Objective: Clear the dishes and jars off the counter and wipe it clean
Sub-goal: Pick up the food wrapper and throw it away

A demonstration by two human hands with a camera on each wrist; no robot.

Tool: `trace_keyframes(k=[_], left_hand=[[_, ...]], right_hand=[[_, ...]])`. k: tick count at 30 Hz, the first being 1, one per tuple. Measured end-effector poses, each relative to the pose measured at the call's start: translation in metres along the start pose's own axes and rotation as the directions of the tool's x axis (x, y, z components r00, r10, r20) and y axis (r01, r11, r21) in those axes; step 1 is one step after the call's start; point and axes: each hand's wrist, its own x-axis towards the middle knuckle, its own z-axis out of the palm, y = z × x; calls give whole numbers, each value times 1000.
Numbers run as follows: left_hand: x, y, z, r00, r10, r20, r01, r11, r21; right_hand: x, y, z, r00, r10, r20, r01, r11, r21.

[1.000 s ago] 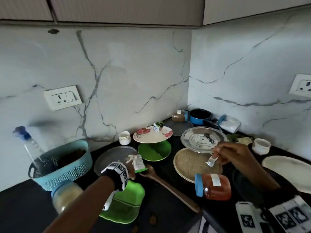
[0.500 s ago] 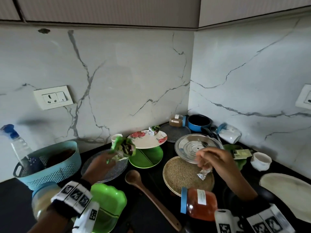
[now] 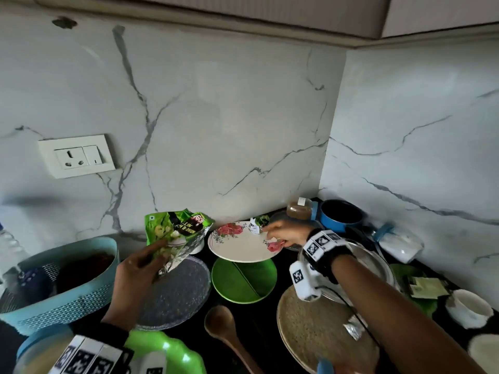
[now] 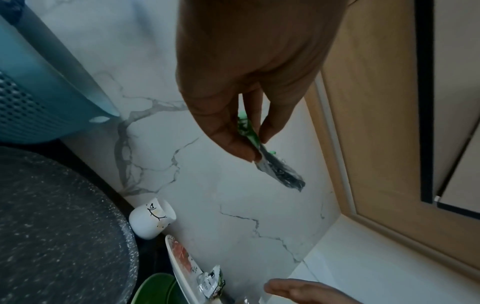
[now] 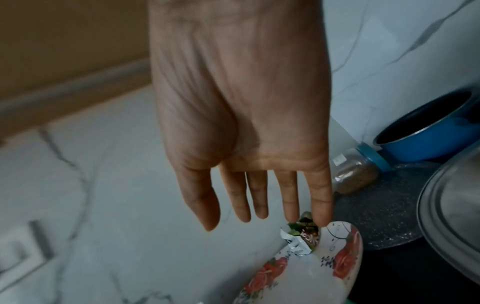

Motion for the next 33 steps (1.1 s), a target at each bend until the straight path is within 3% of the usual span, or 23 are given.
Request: trace_keyframes(k=[4, 11, 17, 20, 22, 24, 26, 29, 31, 33], left_hand=[[23, -11, 1, 997, -76, -9, 75, 993, -92], [38, -35, -6, 977, -213, -15, 209, 967, -147], [37, -40, -11, 975, -220, -36, 214, 968, -128], [39, -36, -9, 983, -176, -60, 168, 978, -125], [36, -31, -6, 987, -157, -45, 150, 981, -120], [32, -23, 1, 991, -133, -20, 129, 984, -124], [26, -13, 14, 998, -69, 2, 69, 991, -115], [16, 0, 47, 993, 69, 98, -64, 996, -60], [4, 11, 75, 967, 158, 202, -163, 986, 12], [-17, 26, 107, 903, 244, 355, -263, 965, 6]], right_hand=[[62, -19, -1, 991, 110, 74, -89, 966, -243], [175, -2, 2, 986, 165, 23, -150, 939, -311], [172, -14, 24, 967, 255, 4, -248, 943, -223], [173, -15, 22, 989, 144, -22, -144, 949, -281], [165, -17, 18, 997, 81, 11, -77, 975, -208], [147, -18, 8, 1000, 1, -13, 0, 1000, 4], [109, -20, 0, 989, -136, -57, 143, 978, 150], [31, -27, -7, 948, -317, -22, 315, 926, 208], [-21, -32, -9, 921, -385, 54, 365, 904, 223], [-76, -28, -12, 904, -421, 81, 392, 889, 237]])
